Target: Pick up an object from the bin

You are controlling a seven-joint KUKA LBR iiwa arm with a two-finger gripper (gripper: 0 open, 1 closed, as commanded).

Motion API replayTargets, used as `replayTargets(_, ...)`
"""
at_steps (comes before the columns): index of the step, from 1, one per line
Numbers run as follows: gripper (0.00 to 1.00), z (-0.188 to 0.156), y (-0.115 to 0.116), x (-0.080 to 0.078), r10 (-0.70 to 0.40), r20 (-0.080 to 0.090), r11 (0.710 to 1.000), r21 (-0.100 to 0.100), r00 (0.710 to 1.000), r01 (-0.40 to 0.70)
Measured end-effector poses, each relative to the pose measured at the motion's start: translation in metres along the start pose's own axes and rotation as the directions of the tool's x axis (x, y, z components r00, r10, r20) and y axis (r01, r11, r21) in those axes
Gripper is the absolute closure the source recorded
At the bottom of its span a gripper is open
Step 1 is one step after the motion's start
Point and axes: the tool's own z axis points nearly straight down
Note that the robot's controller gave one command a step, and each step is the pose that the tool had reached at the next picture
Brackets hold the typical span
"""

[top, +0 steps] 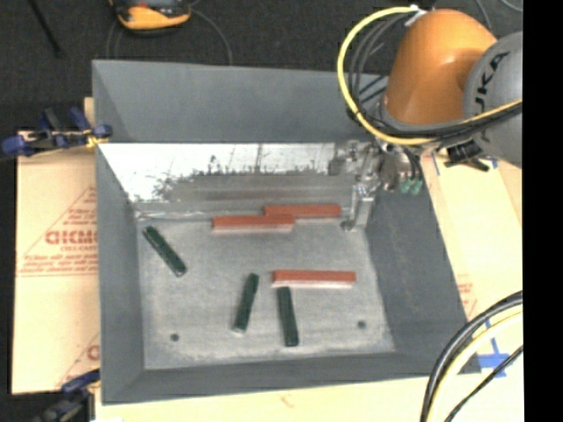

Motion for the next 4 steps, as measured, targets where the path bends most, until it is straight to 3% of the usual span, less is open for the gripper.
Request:
replayTargets(1, 0.0, 0.068, 0.006, 0.046, -0.133, -0.004, 0.991, -0.001, 0.991, 0.133)
replayTargets(2, 1.0, 0.152, -0.002, 0.003, -0.144, -0.006, 0.99, -0.004, 0.99, 0.144)
replayTargets(3, 0.0, 0.153, -0.002, 0.005, -0.145, -0.015, 0.989, -0.005, 0.989, 0.145)
replayTargets(4, 0.0, 0.153, -0.002, 0.005, -0.145, -0.015, 0.989, -0.005, 0.989, 0.145)
